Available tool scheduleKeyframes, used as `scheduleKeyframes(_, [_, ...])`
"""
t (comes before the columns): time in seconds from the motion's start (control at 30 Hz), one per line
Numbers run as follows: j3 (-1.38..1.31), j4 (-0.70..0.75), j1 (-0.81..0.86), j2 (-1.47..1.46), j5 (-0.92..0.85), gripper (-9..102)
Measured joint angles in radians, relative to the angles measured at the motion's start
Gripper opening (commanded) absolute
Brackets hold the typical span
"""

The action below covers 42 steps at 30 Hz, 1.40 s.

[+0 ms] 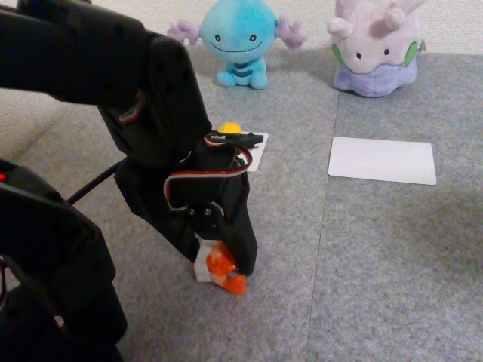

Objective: Wooper wants to eat egg sudhi, and Goomy wants to eat shrimp sushi

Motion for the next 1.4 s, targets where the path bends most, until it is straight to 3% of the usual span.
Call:
scheduleKeyframes(0.17, [-0.003,0.0,0.0,0.0,0.0,9])
scheduleKeyframes(0.83, [-0.037,0.0,0.0,0.0,0.0,9])
scheduleKeyframes(1.07, [-0.11,0.008,0.0,0.0,0.0,9])
scheduleKeyframes(1.4, [-0.377,0.127,0.0,-0.006,0.029,9])
